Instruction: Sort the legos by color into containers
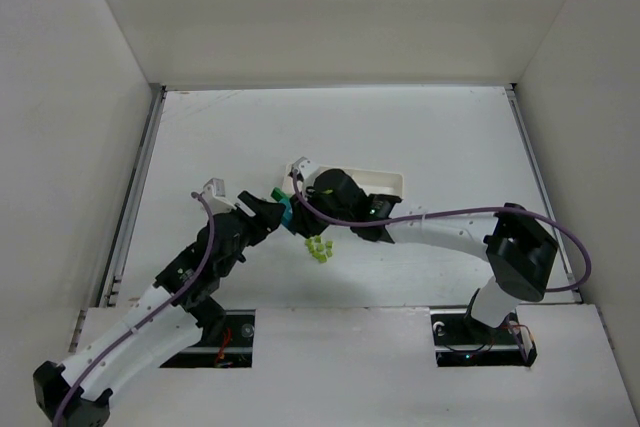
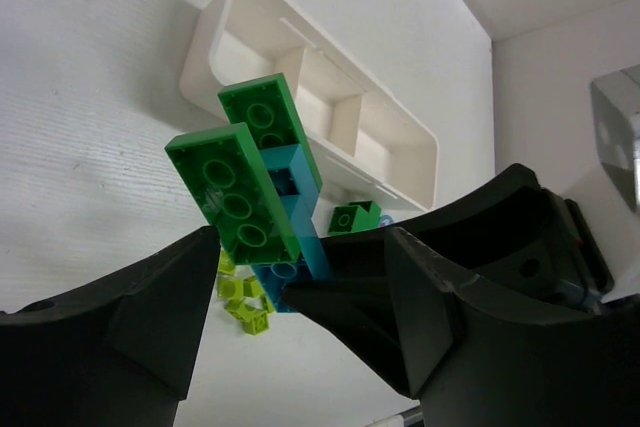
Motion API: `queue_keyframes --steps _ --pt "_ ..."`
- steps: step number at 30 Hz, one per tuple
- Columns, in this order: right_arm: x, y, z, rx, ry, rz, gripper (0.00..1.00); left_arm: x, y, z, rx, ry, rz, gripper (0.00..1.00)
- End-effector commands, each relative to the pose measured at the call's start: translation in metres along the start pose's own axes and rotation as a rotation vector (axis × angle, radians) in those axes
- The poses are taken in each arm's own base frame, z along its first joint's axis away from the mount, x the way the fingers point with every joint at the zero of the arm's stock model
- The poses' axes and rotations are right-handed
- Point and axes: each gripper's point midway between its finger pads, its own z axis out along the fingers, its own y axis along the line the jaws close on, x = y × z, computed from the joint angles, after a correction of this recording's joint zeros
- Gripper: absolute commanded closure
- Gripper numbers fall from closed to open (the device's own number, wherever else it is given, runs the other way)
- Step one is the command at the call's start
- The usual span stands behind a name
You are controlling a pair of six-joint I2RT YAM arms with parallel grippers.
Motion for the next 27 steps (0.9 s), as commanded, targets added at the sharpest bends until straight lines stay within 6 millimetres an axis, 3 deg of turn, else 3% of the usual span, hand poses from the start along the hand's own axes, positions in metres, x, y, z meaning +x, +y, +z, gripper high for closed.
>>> queue_keyframes --steps 1,5,9,12,18,27 --pt "-0.026 0.005 -0.009 -0.016 -0.075 0.012 0.75 -0.008 -0.003 0.004 -0.006 -0.043 0.011 0.37" --pt "-0.026 -0.009 -0.009 0.027 -0.079 0.019 0.75 -0.015 -0.001 0.0 -0.009 -0.06 0.011 0.37" --pt "-0.032 -0.01 -0.01 0.03 -0.098 0.024 0.75 -0.016 0.0 -0.003 -0.01 -0.061 0.011 0.36" --pt "-0.037 -0.006 -0.013 0.012 -0.113 0.022 0.75 -0.012 0.004 0.001 -0.022 -0.053 0.0 0.36" --pt "-0.047 0.003 -0.022 -0.02 -0.15 0.051 0.75 -0.014 -0.011 0.011 0.04 -0.062 -0.011 0.37" --pt "-0.042 0.014 -0.026 -0.083 -0.146 0.076 0.75 -0.014 -0.01 0.022 0.03 -0.064 0.006 0.37"
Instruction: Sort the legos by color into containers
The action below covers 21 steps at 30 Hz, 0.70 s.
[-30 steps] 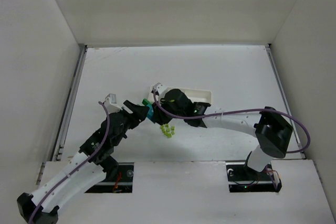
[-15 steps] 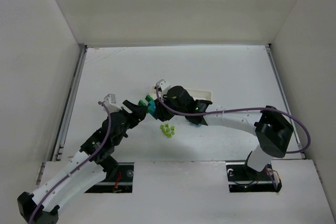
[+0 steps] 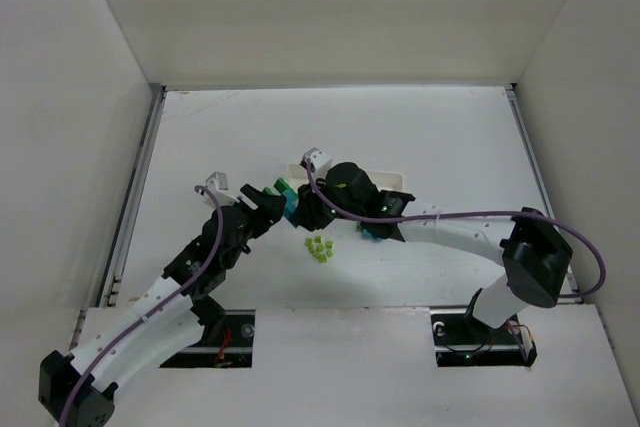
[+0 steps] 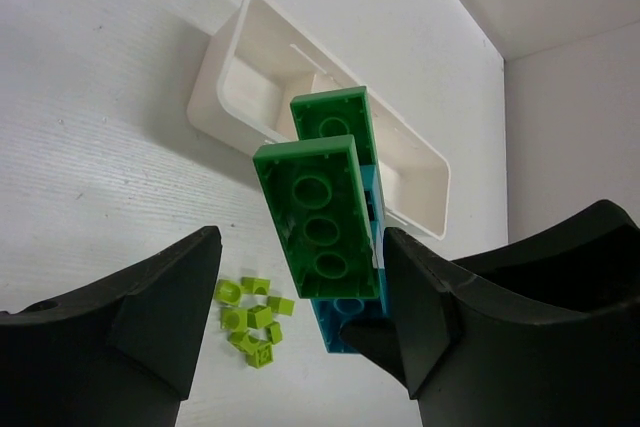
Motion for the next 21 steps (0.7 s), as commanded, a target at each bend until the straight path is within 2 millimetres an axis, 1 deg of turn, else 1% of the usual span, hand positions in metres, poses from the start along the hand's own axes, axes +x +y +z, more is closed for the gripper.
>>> queue_keyframes --steps 1,3,5,8,11,14,15,18,21 --pt "-0.0183 0.0137 -0.0039 -0.056 -0.065 0.008 0.75 -0.0067 -0.0145 0.0057 0.061 -0.03 -0.005 0.37" --pt "-0.0166 0.0156 -0.0021 -0.056 -0.062 0.005 0.75 -0.0071 -0.0205 0.0077 0.081 -0.028 -0.01 0.38" --pt "-0.0161 0.0173 -0.0007 -0.055 -0.062 0.005 0.75 -0.0083 -0.024 0.0089 0.09 -0.03 -0.014 0.4" --pt "-0.0172 0.0192 -0.0002 -0.059 -0.067 0.007 0.75 -0.0062 -0.0224 0.0108 0.083 -0.023 -0.01 0.44" --pt "-0.0166 0.0213 0.001 -0.068 -0.066 0.012 0.75 -0.0051 -0.0207 0.012 0.083 -0.025 -0.014 0.45" --pt "-0.0152 0.022 0.003 -0.071 -0.061 0.013 0.75 -0.0059 -0.0217 0.0128 0.093 -0.033 -0.019 0.48" --pt "-0.0147 0.0219 0.0034 -0.071 -0.06 0.016 0.75 -0.0064 -0.0227 0.0133 0.097 -0.035 -0.021 0.5" --pt "-0.0144 0.0207 0.0046 -0.064 -0.063 0.016 0.75 -0.0046 -0.0232 0.0143 0.097 -0.026 -0.02 0.61" --pt "-0.0126 0.0191 0.0048 -0.058 -0.06 0.017 0.75 -0.0035 -0.0242 0.0144 0.1 -0.019 -0.016 0.67"
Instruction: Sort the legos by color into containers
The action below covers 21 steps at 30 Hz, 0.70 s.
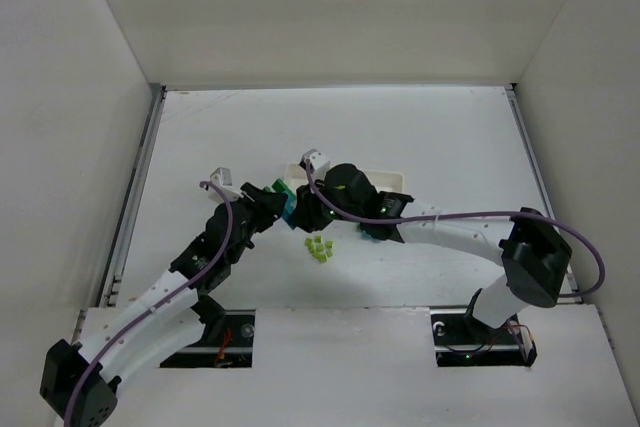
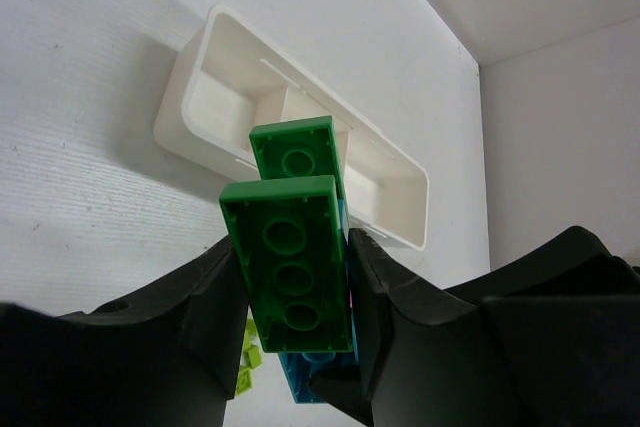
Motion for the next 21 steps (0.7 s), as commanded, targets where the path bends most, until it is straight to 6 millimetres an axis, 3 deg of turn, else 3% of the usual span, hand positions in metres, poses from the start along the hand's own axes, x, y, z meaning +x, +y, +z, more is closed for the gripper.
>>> queue_keyframes --steps 1,8,10,12,14,21 --pt "-0.014 0.012 0.004 -0.04 -0.061 -0.008 0.75 -0.003 -0.012 0.001 0.049 -0.006 -0.005 0.68" --pt "-0.016 0.014 0.003 -0.044 -0.066 -0.006 0.72 0.002 -0.013 0.002 0.066 0.01 -0.017 0.77" --pt "-0.017 0.014 0.001 -0.041 -0.076 -0.007 0.59 0.002 -0.012 0.002 0.066 0.01 -0.016 0.82" --pt "-0.02 0.012 -0.003 -0.032 -0.096 -0.008 0.4 0.0 -0.013 0.0 0.078 0.001 -0.012 0.85" --pt "-0.019 0.012 -0.007 -0.032 -0.103 -0.009 0.3 -0.003 -0.015 -0.003 0.091 -0.006 -0.008 0.85" --pt "-0.02 0.012 -0.04 -0.049 -0.153 0.002 0.21 0.0 -0.012 -0.008 0.135 0.042 -0.033 0.86"
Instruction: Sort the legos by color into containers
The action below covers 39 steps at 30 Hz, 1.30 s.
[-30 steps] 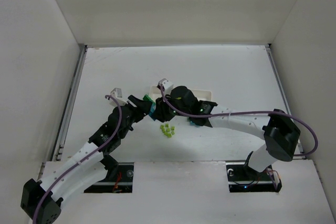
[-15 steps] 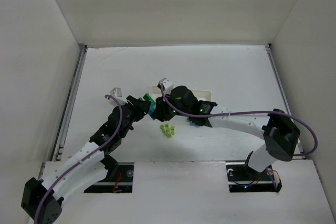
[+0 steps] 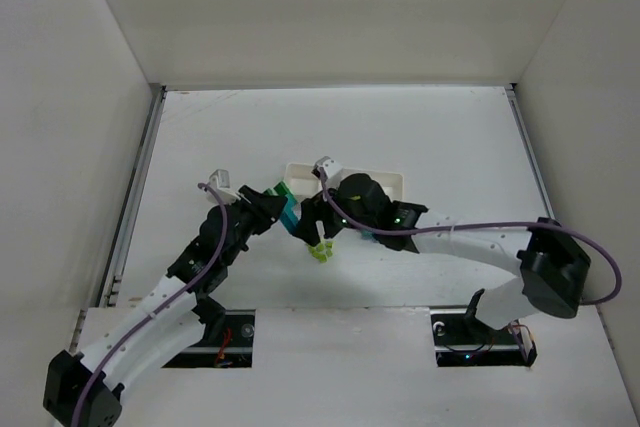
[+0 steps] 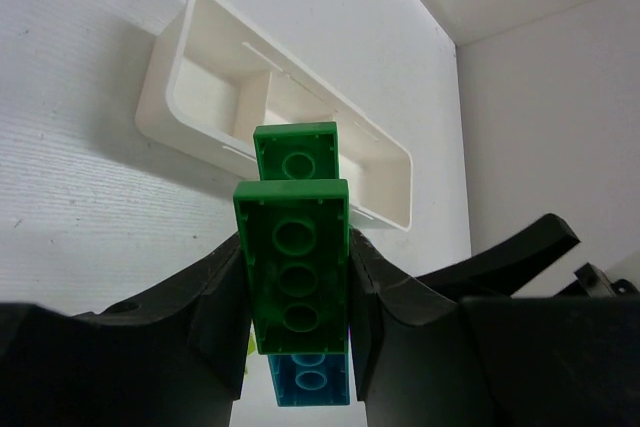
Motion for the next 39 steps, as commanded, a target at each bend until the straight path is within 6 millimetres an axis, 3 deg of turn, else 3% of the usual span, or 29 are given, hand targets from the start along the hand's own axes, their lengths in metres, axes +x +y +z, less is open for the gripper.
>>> queue_keyframes --steps 1,6,9,11,15,24,39 --pt "-0.035 0.014 -0.029 -0.053 -0.149 0.005 0.2 -0.002 -0.012 -0.004 0.089 0.018 -0.019 0.86" --pt "-0.049 0.0 -0.063 -0.077 -0.264 0.107 0.23 0.001 -0.023 -0.008 0.173 0.071 -0.035 0.87" --pt "-0.064 -0.006 -0.072 -0.118 -0.322 0.195 0.36 0.006 -0.04 -0.015 0.278 0.117 -0.039 0.87" --pt "-0.074 -0.006 -0.071 -0.164 -0.347 0.268 0.36 0.01 -0.052 -0.021 0.347 0.147 -0.049 0.87" --pt "-0.083 0.008 -0.069 -0.286 -0.372 0.319 0.18 0.018 -0.073 -0.034 0.474 0.213 -0.084 0.86" --pt "-0.081 0.0 -0.056 -0.308 -0.387 0.371 0.14 0.024 -0.098 -0.049 0.628 0.275 -0.156 0.86" --pt "-0.091 -0.008 -0.052 -0.407 -0.434 0.436 0.32 0.031 -0.097 -0.053 0.65 0.315 -0.169 0.86"
